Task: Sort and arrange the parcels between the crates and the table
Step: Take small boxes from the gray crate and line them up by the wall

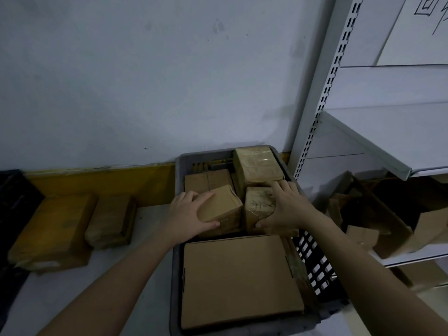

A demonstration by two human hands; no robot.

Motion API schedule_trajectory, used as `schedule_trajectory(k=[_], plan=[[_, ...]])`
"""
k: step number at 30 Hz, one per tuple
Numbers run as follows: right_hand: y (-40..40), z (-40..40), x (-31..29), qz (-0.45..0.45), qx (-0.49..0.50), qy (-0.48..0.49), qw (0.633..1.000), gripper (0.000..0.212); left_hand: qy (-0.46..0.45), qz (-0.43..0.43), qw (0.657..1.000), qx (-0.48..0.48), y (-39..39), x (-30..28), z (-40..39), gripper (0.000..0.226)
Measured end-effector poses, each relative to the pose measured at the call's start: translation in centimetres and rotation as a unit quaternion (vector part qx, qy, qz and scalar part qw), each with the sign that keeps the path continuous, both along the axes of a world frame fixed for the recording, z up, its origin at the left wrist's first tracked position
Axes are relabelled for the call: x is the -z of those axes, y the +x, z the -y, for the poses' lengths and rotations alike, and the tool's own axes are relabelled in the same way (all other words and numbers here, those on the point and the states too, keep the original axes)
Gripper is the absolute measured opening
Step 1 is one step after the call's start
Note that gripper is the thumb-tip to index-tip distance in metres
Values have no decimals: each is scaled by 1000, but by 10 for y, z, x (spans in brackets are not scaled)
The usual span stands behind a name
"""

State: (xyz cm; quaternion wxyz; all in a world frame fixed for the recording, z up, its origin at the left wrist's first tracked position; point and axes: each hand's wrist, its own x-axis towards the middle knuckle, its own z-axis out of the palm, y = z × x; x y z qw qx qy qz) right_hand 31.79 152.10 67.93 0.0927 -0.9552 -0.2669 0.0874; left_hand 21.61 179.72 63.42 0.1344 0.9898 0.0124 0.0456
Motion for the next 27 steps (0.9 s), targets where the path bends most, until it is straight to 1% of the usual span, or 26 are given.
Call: schedule_trajectory(k=[1, 3, 8, 10, 12, 14, 16, 19, 22, 27], plan=[[-3, -1, 0, 4, 6, -12, 1000, 122, -1, -1, 1000, -2, -1, -1, 0, 97], [-5, -2, -3, -4, 12, -42, 999, 126, 4, -5, 1000, -2, -1, -1, 1, 96], [5, 8, -16, -90, -19, -70, 993, 113, 49, -33, 998, 25, -3, -5, 1, 86], [7, 13, -24, -93, -25, -72, 993, 110, 62, -38, 997, 31, -3, -8, 2, 85], [4, 15, -32, -70, -21, -61, 995, 104, 57, -35, 997, 27, -4, -9, 5, 85], [-4, 17, -33, -32, -19, -37, 999, 97, 26, -14, 1000, 10, -5, -10, 7, 89], [-10, 20, -34, -12, -18, 7, 1000, 93, -12, 20, 1000, -12, -5, -18, 9, 92], [-14, 25, -43, 31, -19, 58, 998, 92, -34, 68, 996, -48, -4, -37, 11, 88], [-16, 19, -62, 68, 0, 114, 991, 92, -62, 130, 986, -86, -4, -69, 7, 81], [-27, -20, -90, 94, 28, 230, 968, 86, -119, 195, 961, -154, -15, -108, -13, 76]])
